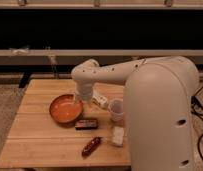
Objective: Push the eraser across the table
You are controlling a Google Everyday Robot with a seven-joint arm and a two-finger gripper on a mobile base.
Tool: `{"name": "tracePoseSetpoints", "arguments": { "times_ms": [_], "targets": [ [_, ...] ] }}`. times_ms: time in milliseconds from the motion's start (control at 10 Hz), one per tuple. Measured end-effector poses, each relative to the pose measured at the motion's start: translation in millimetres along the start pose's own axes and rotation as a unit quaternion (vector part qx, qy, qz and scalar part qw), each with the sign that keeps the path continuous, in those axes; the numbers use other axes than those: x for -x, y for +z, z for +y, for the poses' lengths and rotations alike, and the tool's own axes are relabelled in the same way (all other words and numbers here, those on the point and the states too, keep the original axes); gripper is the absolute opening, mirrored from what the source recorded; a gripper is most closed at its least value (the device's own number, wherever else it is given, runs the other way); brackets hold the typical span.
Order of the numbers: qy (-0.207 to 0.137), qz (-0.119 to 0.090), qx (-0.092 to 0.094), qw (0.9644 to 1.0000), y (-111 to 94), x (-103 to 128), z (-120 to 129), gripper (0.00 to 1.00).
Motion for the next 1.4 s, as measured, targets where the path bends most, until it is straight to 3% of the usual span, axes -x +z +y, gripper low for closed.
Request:
{"name": "tracePoseSetpoints", "arguments": {
  "times_ms": [500,600,1100,1400],
  "targets": [
    [0.017,0.017,-0.019,0.9995,7.4,-24.3,-39.0,0.64],
    [0.024,0.02,-0.022,0.9993,8.1,-28.9,-45.1,0.58],
    [0.059,0.034,-0.041,0.9969,23.7,-40.3,-71.1,0.07],
    [0.077,0.044,-0.05,0.9948,31.6,-47.5,-88.2,0.0]
  ]
}}
